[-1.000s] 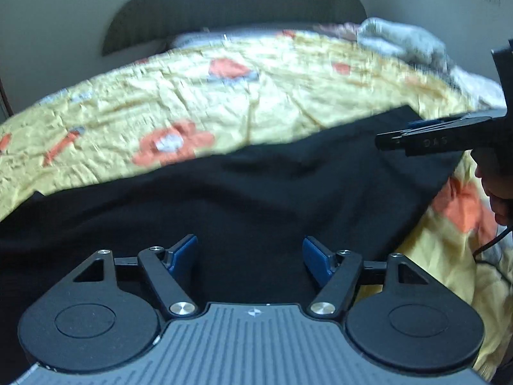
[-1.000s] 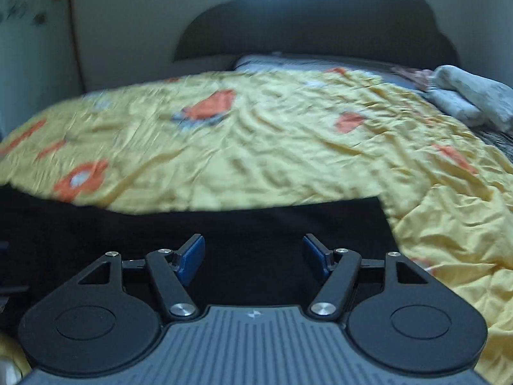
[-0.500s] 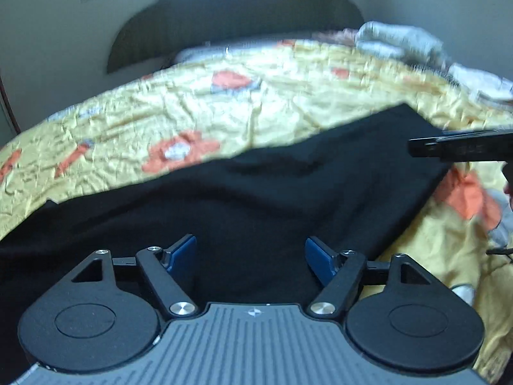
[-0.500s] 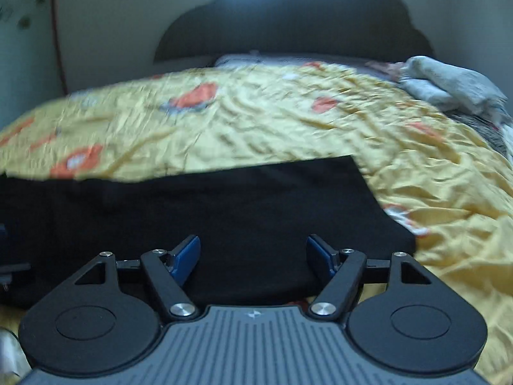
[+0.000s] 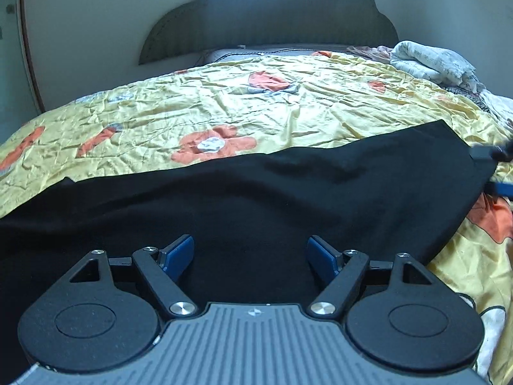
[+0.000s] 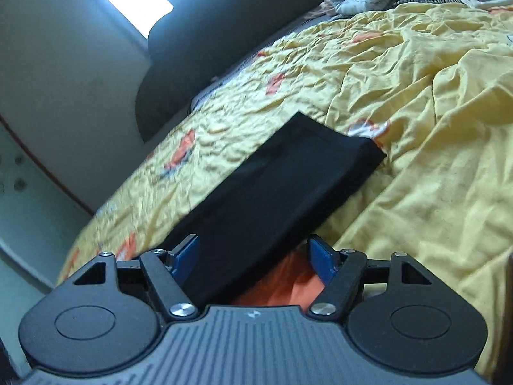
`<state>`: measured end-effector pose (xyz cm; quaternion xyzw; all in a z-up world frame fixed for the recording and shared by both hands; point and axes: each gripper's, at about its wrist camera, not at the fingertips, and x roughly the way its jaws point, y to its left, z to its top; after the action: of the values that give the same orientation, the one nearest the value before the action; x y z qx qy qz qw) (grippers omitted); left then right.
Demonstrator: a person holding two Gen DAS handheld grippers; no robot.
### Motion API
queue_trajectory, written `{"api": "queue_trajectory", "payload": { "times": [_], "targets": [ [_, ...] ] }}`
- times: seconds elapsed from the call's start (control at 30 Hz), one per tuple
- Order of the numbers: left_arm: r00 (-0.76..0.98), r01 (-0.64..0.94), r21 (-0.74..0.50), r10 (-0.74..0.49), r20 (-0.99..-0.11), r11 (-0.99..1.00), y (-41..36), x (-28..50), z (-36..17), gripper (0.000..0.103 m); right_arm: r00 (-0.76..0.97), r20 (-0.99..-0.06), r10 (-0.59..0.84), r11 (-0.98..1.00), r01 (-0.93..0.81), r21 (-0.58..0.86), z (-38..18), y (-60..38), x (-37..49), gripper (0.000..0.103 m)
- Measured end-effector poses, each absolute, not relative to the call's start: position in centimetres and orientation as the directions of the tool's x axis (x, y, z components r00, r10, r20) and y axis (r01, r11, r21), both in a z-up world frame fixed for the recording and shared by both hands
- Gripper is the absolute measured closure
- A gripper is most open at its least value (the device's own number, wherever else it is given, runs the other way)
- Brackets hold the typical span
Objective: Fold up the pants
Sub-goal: 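Grasp the folded trouser edge with the right tool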
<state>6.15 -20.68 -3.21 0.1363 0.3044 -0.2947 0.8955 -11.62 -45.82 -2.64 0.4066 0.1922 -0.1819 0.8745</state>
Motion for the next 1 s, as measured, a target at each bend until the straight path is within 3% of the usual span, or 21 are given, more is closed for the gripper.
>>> {"api": "queue_trajectory", "payload": {
  "times": [0.2,0.3,0.47,0.67,0.83,1.0],
  "targets": [
    [0.658,0.606,0.087,-0.437,-0.613,0.791,-21.0,6.0,-3.6,0.018,0.890,-0.389,-0.237,0.448,0.455,0.770,-4.4,-49.1,-9.8,0.031],
    [0.669,0.604,0.105,-0.431,-0.605,0.790,-21.1,5.8,-3.7,0.016,0.881,-0.392,-0.265,0.459,0.473,0.752,-4.3,-50.1,-8.3,0.032],
    [0.664,0.603,0.095,-0.433,-0.610,0.792,-21.1,6.1,-3.7,0.014,0.855,-0.438,-0.280,0.418,0.519,0.746,-5.7,-51.8,-7.0,0.091],
    [0.637,0.615,0.054,-0.455,-0.622,0.787,-21.0,6.9,-2.8,0.018,0.861,-0.423,-0.284,0.482,0.509,0.713,-4.9,-51.3,-7.0,0.099],
    [0.527,0.618,-0.176,-0.569,-0.631,0.767,-20.3,9.0,-0.9,0.018,0.865,-0.400,-0.304,0.744,0.478,0.467,-0.7,-46.8,-5.2,0.099],
    [0.256,0.450,-0.625,-0.763,-0.594,0.638,-19.7,12.9,-1.6,0.019,0.870,-0.405,-0.281,0.907,0.379,0.185,0.9,-40.6,-3.1,0.099]
  ]
}}
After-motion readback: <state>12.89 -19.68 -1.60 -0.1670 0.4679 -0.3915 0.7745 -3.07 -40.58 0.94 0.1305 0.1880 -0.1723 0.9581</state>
